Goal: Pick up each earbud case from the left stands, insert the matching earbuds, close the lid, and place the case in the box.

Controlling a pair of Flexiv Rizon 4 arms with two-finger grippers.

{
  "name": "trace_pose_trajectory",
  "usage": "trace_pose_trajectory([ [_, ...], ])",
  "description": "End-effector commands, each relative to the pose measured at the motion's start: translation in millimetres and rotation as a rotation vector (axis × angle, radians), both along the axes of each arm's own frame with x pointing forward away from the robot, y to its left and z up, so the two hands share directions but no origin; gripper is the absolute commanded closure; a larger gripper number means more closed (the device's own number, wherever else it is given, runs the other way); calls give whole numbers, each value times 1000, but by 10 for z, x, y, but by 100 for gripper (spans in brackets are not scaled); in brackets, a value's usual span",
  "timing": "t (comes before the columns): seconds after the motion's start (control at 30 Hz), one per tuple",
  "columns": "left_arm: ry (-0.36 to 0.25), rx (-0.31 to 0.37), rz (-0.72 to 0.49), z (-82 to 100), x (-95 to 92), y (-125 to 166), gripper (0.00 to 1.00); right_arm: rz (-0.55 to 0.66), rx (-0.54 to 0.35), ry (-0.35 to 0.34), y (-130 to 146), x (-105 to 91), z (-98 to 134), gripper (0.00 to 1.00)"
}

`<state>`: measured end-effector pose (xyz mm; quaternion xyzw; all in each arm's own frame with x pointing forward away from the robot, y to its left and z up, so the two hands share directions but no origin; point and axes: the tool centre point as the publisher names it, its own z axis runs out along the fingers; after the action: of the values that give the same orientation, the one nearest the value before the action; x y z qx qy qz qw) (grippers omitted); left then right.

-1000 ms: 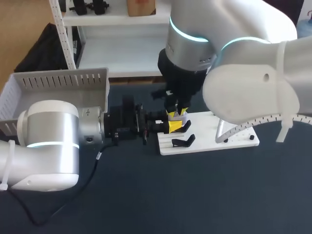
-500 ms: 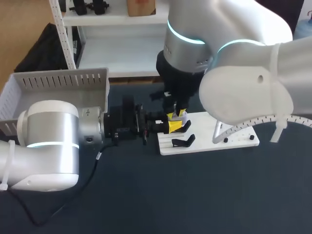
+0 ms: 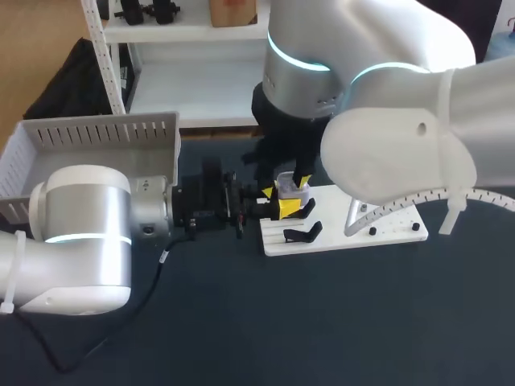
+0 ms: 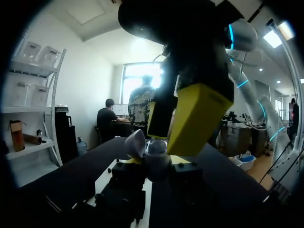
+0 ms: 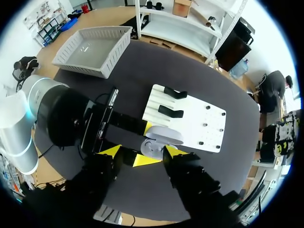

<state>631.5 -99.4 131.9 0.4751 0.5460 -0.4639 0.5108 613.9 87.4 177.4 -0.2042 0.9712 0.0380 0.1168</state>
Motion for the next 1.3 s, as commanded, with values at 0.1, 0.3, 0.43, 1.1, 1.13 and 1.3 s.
trace_pose_trajectory([
  [0.1,-1,-2,5,0,-12,0,100,-6,9,-36,-33,-62,133,47],
  [0.3,-1,-2,5,0,-12,0,100,-54,59,-73,-69,140,307,44],
  [0.43,-1,-2,5,0,-12,0,100,-96,67,-81,-78,382,246,43],
  [1.1,-1,-2,5,0,-12,0,100,-248,3,-47,-463,592,-111,50],
  [1.13,-1,-2,5,0,-12,0,100,-250,2,-44,-471,558,-114,50],
  [1.3,-1,-2,5,0,-12,0,100,-257,6,-36,-500,426,-122,50],
])
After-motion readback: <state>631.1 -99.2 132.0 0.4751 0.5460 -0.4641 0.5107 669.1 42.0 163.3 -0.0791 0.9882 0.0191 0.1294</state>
